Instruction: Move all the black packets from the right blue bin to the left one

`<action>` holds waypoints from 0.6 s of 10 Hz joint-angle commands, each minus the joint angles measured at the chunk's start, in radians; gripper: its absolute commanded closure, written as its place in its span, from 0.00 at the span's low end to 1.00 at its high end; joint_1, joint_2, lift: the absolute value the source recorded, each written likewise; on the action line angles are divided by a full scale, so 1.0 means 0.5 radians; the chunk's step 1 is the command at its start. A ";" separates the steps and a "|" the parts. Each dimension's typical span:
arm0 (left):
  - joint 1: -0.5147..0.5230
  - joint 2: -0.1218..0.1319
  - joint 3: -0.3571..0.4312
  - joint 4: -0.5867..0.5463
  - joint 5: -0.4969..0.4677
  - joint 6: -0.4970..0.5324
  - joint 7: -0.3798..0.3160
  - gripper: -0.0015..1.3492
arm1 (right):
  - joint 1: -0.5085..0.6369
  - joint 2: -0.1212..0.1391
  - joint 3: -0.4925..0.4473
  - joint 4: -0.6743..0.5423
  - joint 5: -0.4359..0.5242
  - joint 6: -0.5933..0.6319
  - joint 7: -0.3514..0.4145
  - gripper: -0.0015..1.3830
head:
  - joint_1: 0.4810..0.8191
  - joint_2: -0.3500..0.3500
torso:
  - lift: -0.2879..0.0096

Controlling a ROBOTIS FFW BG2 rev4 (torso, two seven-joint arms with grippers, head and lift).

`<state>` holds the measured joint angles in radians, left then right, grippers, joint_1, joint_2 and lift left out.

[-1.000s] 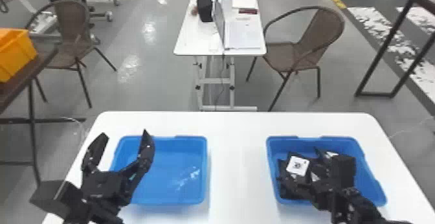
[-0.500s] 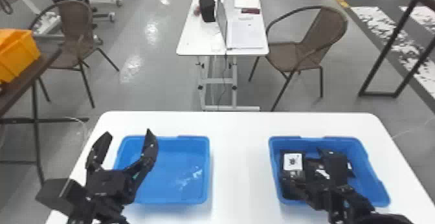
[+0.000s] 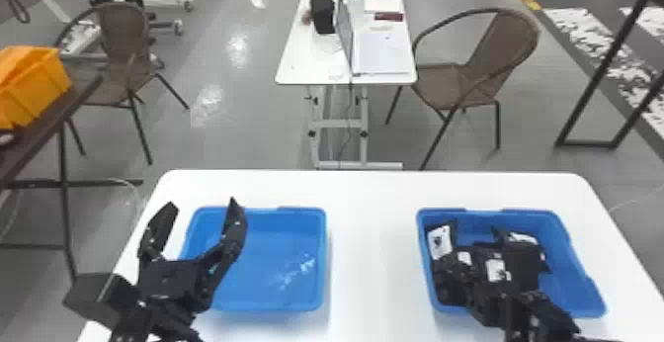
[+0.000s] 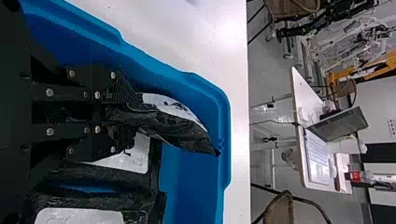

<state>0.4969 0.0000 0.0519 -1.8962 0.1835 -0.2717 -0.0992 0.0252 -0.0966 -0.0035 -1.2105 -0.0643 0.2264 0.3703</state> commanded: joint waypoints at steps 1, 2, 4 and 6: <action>-0.003 -0.005 0.000 0.007 0.004 -0.006 -0.001 0.11 | 0.063 0.000 -0.011 -0.104 -0.031 -0.005 -0.020 0.83 | 0.63 0.58 | 0.97; -0.003 -0.005 0.000 0.016 0.013 -0.030 -0.001 0.11 | 0.131 0.000 -0.027 -0.199 -0.055 -0.008 -0.050 0.83 | 0.63 0.58 | 0.97; -0.003 -0.005 0.000 0.019 0.017 -0.036 -0.004 0.11 | 0.253 0.000 -0.085 -0.408 -0.104 -0.026 -0.078 0.84 | 0.63 0.57 | 0.97; -0.009 -0.005 0.003 0.019 0.023 -0.027 -0.007 0.11 | 0.370 -0.043 -0.110 -0.715 -0.270 0.056 -0.041 0.84 | 0.63 0.55 | 0.97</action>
<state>0.4929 0.0000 0.0534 -1.8868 0.1933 -0.2873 -0.1028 0.1966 -0.1093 -0.0570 -1.5250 -0.1691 0.2398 0.3535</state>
